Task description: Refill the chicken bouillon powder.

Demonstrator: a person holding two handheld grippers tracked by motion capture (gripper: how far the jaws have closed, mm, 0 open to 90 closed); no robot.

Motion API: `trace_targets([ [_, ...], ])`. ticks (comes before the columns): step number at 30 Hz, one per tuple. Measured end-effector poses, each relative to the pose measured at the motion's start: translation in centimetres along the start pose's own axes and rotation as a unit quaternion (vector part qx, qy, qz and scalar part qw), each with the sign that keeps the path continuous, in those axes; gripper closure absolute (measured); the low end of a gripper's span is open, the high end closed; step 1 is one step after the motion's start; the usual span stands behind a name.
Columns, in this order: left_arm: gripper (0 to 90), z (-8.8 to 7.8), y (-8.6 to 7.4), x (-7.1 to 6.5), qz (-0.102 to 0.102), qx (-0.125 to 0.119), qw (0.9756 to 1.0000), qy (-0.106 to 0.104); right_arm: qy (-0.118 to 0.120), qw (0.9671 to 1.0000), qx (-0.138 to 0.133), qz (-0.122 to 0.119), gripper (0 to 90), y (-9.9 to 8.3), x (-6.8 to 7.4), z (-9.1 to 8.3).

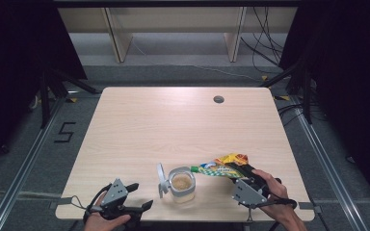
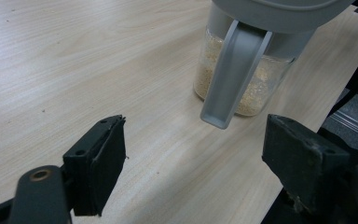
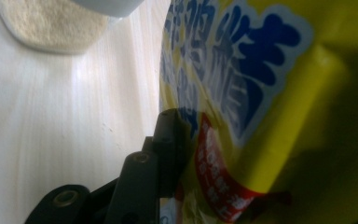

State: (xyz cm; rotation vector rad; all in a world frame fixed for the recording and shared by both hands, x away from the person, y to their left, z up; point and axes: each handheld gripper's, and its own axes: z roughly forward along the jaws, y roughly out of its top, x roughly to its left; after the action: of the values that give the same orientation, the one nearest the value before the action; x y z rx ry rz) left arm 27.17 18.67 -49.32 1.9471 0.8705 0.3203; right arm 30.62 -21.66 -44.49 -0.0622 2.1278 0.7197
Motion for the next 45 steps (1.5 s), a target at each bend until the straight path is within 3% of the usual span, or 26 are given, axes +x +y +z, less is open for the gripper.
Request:
trace_targets([
  [2,20.7,0.1,0.0,0.0,-0.005,-0.004,1.0000,-0.002,0.008,0.9997,-0.011,0.023,70.3,-0.4,-0.2,0.2],
  [3,20.7,0.0,0.0,0.0,-0.004,-0.003,1.0000,-0.001,0.012,0.9983,-0.015,0.055,70.4,-0.7,-0.1,0.2],
  [8,20.7,0.0,0.0,0.0,0.005,-0.007,1.0000,-0.004,0.020,0.9939,-0.027,0.105,70.8,-2.0,-0.5,0.7],
  [9,20.7,0.0,0.0,0.0,0.005,-0.007,1.0000,-0.004,0.021,0.9906,-0.026,0.133,71.0,-2.3,-0.3,0.7],
  [11,20.7,0.0,0.1,0.1,0.010,-0.003,0.9999,-0.004,0.016,0.9892,-0.036,0.141,71.7,-2.9,-0.5,0.9],
  [17,20.7,-0.1,0.1,0.1,0.013,-0.004,0.9999,-0.004,0.006,0.9782,-0.037,0.204,72.4,-3.7,-0.9,0.7],
  [21,20.7,-0.1,0.1,0.1,0.011,-0.004,0.9999,-0.004,-0.002,0.9683,-0.034,0.248,72.3,-4.1,-1.0,0.6],
  [23,20.7,-0.1,0.1,0.1,0.011,-0.005,0.9999,-0.003,-0.005,0.9583,-0.030,0.284,72.3,-4.3,-0.9,0.5],
  [24,20.7,-0.1,0.1,0.1,0.011,-0.005,0.9999,-0.003,-0.011,0.9574,-0.032,0.287,72.3,-4.5,-1.0,0.5],
  [26,20.7,-0.1,0.1,0.2,0.013,-0.004,0.9999,-0.003,-0.012,0.9495,-0.026,0.313,72.2,-4.7,-0.9,0.2],
  [28,20.7,0.0,0.0,-0.1,-0.008,-0.008,0.9999,-0.002,-0.015,0.9427,-0.030,0.332,72.0,-5.0,-0.8,0.1],
  [31,20.7,0.0,0.1,0.1,0.006,-0.002,1.0000,0.000,-0.019,0.9390,-0.029,0.342,71.3,-5.6,-0.8,-0.2],
  [32,20.7,0.0,0.0,0.0,-0.004,-0.003,1.0000,0.002,-0.023,0.9383,-0.032,0.344,71.1,-5.8,-0.8,-0.2],
  [34,20.7,0.1,0.0,0.0,-0.003,-0.006,1.0000,-0.003,-0.019,0.9308,-0.033,0.363,70.4,-6.1,-0.6,-0.4],
  [36,20.7,0.2,0.1,0.1,-0.005,-0.007,1.0000,-0.003,-0.023,0.9257,-0.034,0.376,69.5,-6.3,-0.4,-0.4],
  [37,20.7,0.2,0.1,0.1,-0.003,-0.005,1.0000,-0.001,-0.025,0.9260,-0.033,0.375,68.8,-6.4,-0.4,-0.5],
  [39,20.7,0.2,0.1,0.0,-0.007,-0.008,0.9999,-0.004,-0.025,0.9238,-0.030,0.381,67.8,-6.6,-0.4,-0.6],
  [40,20.7,0.3,0.1,0.0,-0.009,-0.011,0.9999,-0.004,-0.028,0.9255,-0.029,0.377,66.9,-6.7,-0.4,-0.6],
  [42,20.7,0.3,0.2,0.1,0.000,-0.010,0.9999,-0.006,-0.030,0.9226,-0.027,0.384,65.9,-6.6,-0.2,-0.6],
  [44,20.7,0.3,0.2,0.1,0.000,-0.008,1.0000,-0.006,-0.028,0.9248,-0.026,0.379,63.5,-6.7,-0.2,-0.7],
  [45,20.7,0.2,0.2,0.2,0.003,-0.006,1.0000,-0.006,-0.029,0.9229,-0.022,0.383,59.1,-6.7,-0.2,-0.7],
])
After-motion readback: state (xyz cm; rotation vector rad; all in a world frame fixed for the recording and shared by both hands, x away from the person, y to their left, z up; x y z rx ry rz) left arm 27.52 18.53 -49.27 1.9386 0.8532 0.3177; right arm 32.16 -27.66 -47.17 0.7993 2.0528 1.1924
